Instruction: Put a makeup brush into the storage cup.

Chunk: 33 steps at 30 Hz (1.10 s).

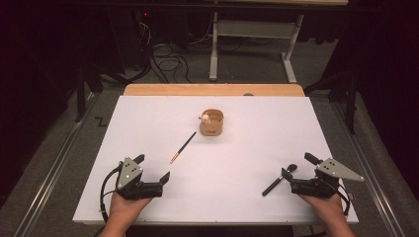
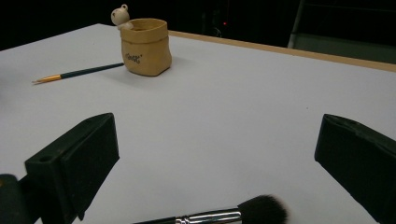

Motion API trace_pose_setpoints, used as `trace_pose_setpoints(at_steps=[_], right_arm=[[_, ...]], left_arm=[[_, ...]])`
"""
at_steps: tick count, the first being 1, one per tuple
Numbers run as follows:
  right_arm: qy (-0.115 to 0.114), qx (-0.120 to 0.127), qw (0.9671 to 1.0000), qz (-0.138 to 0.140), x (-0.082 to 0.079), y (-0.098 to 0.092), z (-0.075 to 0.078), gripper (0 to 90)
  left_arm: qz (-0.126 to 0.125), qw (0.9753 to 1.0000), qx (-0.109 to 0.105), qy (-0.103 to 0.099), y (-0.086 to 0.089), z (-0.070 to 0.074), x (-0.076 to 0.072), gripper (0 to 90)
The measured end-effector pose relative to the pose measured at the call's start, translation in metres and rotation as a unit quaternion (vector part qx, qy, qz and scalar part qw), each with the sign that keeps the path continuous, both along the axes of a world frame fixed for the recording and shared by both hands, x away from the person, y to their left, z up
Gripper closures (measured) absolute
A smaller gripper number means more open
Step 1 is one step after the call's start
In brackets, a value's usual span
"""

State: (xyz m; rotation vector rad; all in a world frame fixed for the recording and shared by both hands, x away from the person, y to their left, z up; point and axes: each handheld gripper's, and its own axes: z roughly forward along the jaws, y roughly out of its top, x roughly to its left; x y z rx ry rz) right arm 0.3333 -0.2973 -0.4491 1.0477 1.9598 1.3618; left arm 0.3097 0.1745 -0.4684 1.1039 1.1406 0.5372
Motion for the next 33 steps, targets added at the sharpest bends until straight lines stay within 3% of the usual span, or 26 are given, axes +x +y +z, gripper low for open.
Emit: trace_pose_setpoints(at_steps=[11,25,33], right_arm=[[0.000,-0.006,1.0000,-0.003,0.000,-0.001,-0.003,0.3],[0.014,-0.008,0.9999,-0.001,0.002,-0.001,-0.008,0.3],[0.025,-0.015,0.9996,-0.001,0.003,-0.002,-0.010,0.4]], left_arm=[[0.026,0.9993,-0.013,0.024,0.009,-0.003,0.008,1.4],[0.037,0.9980,0.004,0.051,0.015,-0.008,0.014,3.1],[0.039,0.9960,0.017,0.078,0.015,-0.012,0.018,3.8]])
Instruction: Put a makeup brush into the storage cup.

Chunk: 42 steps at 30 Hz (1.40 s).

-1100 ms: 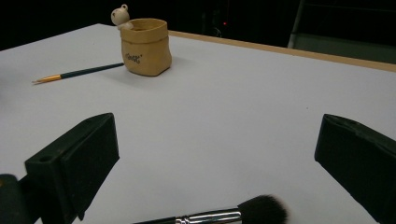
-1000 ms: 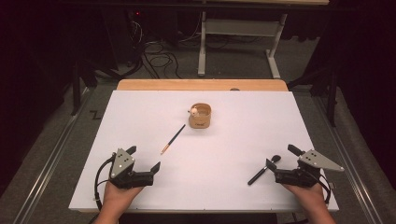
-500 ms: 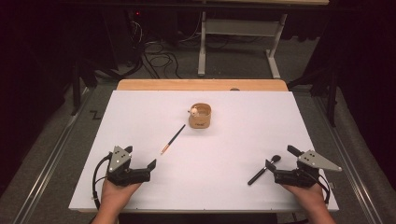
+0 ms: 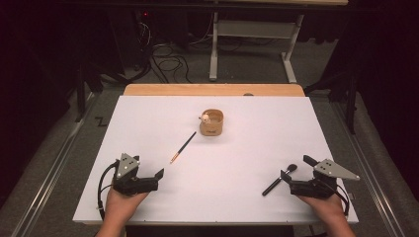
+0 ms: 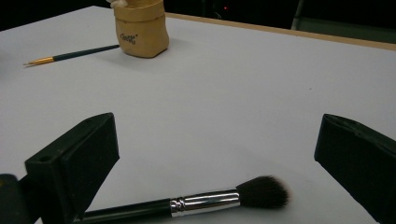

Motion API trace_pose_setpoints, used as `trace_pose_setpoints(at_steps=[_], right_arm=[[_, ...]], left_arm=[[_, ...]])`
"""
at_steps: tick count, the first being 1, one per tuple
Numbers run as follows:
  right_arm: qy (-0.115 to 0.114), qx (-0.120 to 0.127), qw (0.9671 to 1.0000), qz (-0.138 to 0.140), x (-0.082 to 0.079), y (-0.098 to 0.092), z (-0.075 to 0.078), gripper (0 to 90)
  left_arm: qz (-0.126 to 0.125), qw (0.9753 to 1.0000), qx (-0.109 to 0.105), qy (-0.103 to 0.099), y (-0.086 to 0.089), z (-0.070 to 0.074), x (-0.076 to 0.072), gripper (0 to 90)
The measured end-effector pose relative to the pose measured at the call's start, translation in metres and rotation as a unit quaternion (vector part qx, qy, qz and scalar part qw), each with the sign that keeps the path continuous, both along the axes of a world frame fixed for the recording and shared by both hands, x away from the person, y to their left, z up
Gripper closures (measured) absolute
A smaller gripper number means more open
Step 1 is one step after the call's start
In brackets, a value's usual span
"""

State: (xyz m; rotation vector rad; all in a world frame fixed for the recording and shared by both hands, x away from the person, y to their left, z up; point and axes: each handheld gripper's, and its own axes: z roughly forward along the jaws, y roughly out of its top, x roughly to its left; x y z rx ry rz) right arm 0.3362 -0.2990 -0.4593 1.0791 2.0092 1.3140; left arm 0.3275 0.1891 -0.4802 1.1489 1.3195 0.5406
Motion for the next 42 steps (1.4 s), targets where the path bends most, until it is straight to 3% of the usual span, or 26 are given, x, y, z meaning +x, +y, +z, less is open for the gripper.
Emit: trace_pose_setpoints(at_steps=[5,8,9,15,21,26,29,37,39,42], right_arm=[[0.001,0.007,1.0000,0.007,0.000,-0.001,0.000,0.7],[0.004,-0.005,0.9999,0.011,-0.001,-0.003,0.000,0.7],[0.004,-0.004,0.9999,0.009,-0.001,-0.005,0.000,0.7],[-0.002,0.022,0.9997,-0.007,0.000,-0.019,0.000,0.7],[-0.004,0.023,0.9997,0.010,-0.002,-0.015,-0.002,0.6],[-0.007,0.024,0.9995,0.016,-0.004,-0.012,0.000,0.6],[-0.008,0.028,0.9994,0.016,-0.004,-0.014,0.001,0.6],[-0.002,0.033,0.9994,0.013,-0.005,-0.014,0.000,0.6],[0.001,0.034,0.9994,0.012,-0.005,-0.014,0.000,0.6],[0.005,0.031,0.9994,0.014,-0.004,-0.013,-0.001,0.4]], left_arm=[[-0.004,0.9998,0.014,0.010,-0.004,-0.003,0.000,4.0],[-0.009,0.9991,0.033,0.023,-0.009,-0.004,0.002,2.9],[-0.008,0.9991,0.031,0.029,-0.010,-0.003,0.002,2.9],[-0.009,0.9961,0.058,0.066,-0.019,0.007,0.008,2.9],[-0.018,0.9884,0.085,0.124,-0.026,0.014,0.013,3.9],[-0.033,0.9796,0.109,0.166,-0.028,0.018,0.014,6.0],[-0.030,0.9769,0.109,0.181,-0.028,0.020,0.016,6.2],[-0.028,0.9640,0.112,0.239,-0.022,0.018,0.025,7.3],[-0.033,0.9607,0.110,0.253,-0.022,0.017,0.026,8.2],[-0.047,0.9517,0.112,0.282,-0.024,0.012,0.027,11.3]])
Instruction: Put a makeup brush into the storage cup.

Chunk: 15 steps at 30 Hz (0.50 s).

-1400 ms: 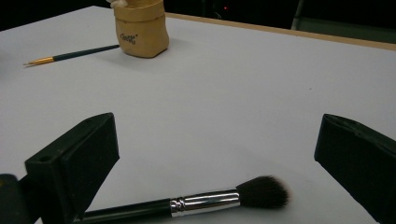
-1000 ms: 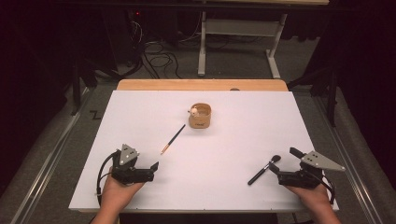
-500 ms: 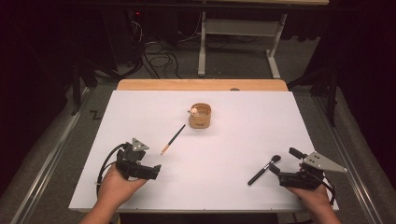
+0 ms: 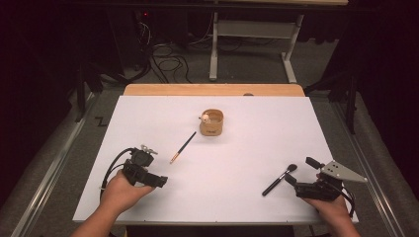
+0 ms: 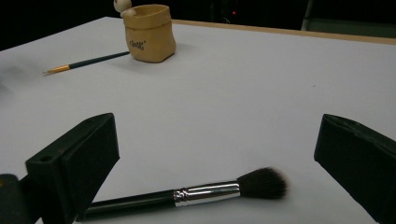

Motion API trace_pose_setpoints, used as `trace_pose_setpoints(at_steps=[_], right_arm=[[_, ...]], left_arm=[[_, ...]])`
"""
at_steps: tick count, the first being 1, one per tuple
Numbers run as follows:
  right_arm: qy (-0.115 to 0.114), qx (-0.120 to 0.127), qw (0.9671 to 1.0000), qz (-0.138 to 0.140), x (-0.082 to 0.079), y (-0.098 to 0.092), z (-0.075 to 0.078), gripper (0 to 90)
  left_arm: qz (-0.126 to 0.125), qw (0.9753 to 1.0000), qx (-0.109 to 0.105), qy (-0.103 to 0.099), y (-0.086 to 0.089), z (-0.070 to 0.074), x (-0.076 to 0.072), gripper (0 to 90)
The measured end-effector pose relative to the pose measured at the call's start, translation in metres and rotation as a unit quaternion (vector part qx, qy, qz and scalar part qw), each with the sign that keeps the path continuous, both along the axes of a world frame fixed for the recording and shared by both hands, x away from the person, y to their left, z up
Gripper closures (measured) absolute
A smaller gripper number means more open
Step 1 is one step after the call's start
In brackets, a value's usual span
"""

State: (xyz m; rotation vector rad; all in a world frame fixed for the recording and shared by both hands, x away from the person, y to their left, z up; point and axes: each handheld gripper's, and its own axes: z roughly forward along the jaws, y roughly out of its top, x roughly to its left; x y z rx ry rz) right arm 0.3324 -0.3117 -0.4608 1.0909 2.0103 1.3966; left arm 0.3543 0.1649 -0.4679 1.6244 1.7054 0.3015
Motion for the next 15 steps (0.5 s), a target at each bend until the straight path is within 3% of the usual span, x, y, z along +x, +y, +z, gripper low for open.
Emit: trace_pose_setpoints(at_steps=[5,15], right_arm=[[0.005,-0.004,1.0000,0.002,0.001,0.000,-0.002,0.3],[0.002,-0.002,1.0000,0.001,0.000,-0.001,-0.003,0.3]], left_arm=[[-0.015,0.9991,0.029,0.028,-0.004,-0.009,0.000,11.5],[-0.020,0.9972,0.048,0.054,-0.009,-0.010,0.004,10.9]])
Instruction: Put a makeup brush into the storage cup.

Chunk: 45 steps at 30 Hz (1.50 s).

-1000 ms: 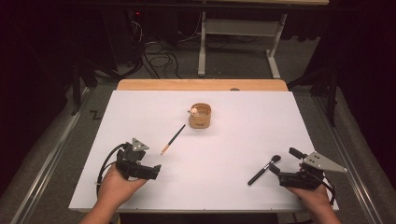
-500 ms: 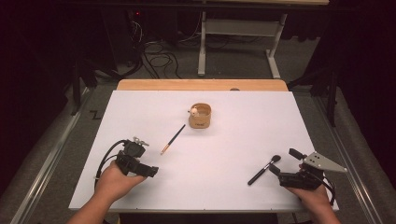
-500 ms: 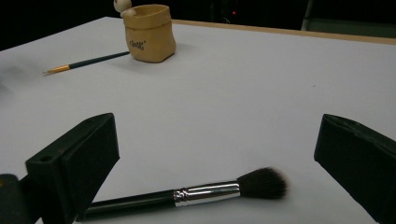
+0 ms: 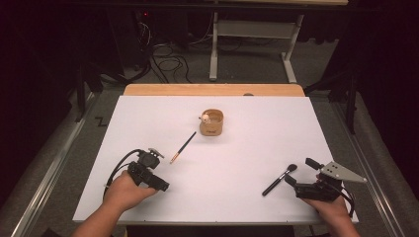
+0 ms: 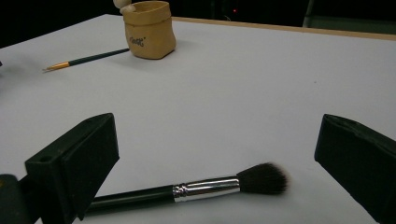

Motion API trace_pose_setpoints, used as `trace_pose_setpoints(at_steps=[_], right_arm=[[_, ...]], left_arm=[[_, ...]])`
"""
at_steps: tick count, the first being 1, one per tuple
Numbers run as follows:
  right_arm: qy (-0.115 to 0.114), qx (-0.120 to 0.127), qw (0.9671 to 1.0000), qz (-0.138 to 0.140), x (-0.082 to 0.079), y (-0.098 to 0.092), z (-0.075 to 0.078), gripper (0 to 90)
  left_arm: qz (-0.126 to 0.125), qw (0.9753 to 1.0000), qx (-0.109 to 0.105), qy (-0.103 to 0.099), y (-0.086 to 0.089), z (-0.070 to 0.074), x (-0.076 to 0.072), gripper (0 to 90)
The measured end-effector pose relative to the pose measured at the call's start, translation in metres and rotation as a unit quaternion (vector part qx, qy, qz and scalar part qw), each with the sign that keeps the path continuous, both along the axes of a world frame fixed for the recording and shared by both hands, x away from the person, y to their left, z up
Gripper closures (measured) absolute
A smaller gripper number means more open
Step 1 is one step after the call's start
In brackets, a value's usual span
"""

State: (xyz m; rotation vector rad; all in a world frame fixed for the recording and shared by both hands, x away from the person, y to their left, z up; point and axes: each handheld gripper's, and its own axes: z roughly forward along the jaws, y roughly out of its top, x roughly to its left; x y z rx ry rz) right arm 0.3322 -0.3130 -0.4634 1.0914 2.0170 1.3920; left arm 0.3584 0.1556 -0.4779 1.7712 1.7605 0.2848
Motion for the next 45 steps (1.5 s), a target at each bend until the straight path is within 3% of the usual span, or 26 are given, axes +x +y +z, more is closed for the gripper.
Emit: trace_pose_setpoints(at_steps=[4,11,16,28,35,40,45], right_arm=[[-0.001,0.001,1.0000,-0.001,-0.001,0.000,0.001,0.4],[0.000,-0.001,1.0000,0.000,0.000,0.001,0.000,0.4],[-0.001,0.001,1.0000,0.000,0.000,0.000,0.000,0.3],[-0.003,0.002,1.0000,0.002,-0.002,-0.001,0.001,0.4],[-0.002,0.005,1.0000,0.002,-0.002,-0.002,0.000,0.4],[-0.003,0.004,1.0000,0.002,-0.003,-0.002,0.000,0.4],[-0.005,0.003,1.0000,0.002,-0.003,-0.002,0.000,0.4]], left_arm=[[-0.001,0.9998,0.003,0.019,-0.001,0.006,0.003,11.5],[0.008,0.9996,-0.011,0.024,-0.004,0.019,0.013,7.8],[0.010,0.9994,-0.023,0.024,-0.003,0.024,0.022,8.6],[-0.014,0.9997,0.001,0.021,-0.018,0.037,0.041,9.8],[-0.017,0.9996,-0.018,0.016,-0.027,0.052,0.052,9.2],[-0.027,0.9995,0.005,0.019,-0.035,0.049,0.061,11.6],[-0.037,0.9990,0.012,0.020,-0.045,0.046,0.071,14.5]])
